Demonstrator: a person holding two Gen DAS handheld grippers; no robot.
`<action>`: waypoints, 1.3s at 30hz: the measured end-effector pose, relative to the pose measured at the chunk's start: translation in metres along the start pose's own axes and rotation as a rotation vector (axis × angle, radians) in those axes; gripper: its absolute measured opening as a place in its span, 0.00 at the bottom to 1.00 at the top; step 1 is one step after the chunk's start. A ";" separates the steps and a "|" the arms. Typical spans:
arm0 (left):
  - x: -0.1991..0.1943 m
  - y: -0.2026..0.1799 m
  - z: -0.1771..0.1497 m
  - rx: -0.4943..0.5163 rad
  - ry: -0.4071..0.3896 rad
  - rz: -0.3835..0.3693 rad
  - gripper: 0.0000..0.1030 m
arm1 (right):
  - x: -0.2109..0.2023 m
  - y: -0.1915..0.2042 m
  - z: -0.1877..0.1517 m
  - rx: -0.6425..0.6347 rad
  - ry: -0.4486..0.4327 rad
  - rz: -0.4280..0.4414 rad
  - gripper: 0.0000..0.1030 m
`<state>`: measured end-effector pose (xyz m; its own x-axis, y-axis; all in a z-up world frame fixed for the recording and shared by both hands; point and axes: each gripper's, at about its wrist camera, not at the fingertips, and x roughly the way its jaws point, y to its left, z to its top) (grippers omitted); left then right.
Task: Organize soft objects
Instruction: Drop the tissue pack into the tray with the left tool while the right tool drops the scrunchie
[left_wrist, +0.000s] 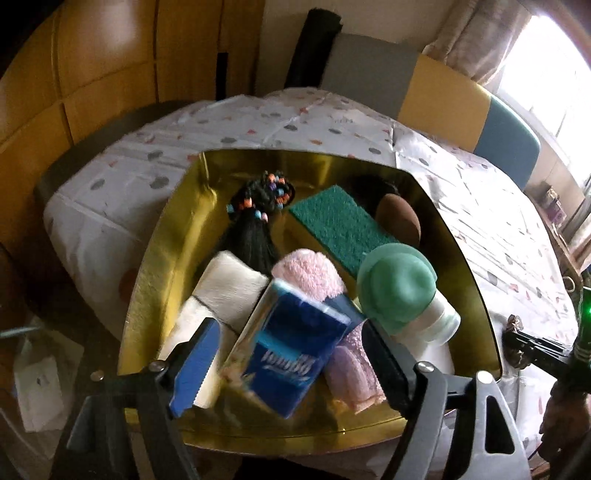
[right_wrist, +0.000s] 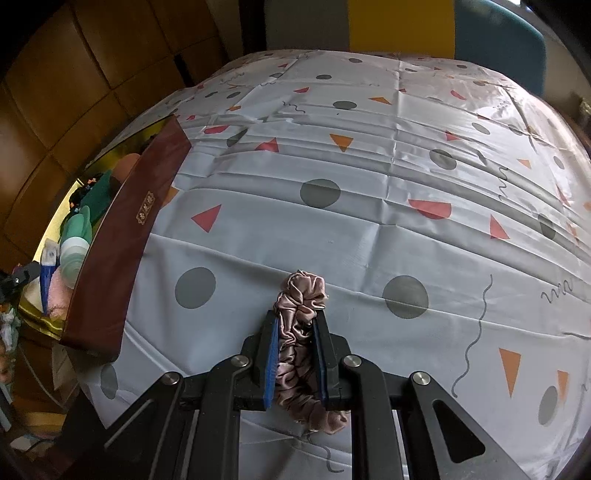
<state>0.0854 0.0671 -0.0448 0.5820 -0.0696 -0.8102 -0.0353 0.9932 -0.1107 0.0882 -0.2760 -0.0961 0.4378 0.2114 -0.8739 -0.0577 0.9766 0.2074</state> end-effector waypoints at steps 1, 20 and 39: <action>-0.002 0.000 0.001 0.003 -0.011 0.003 0.78 | 0.001 0.000 0.000 -0.001 -0.001 -0.002 0.17; -0.053 -0.001 0.005 0.023 -0.146 0.030 0.78 | -0.036 0.063 0.032 -0.045 -0.122 0.070 0.15; -0.060 0.021 0.004 -0.020 -0.155 0.090 0.78 | 0.059 0.263 0.102 -0.291 0.049 0.235 0.26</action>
<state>0.0532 0.0929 0.0038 0.6937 0.0365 -0.7194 -0.1087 0.9926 -0.0544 0.1903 -0.0105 -0.0483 0.3387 0.4261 -0.8388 -0.4074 0.8701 0.2775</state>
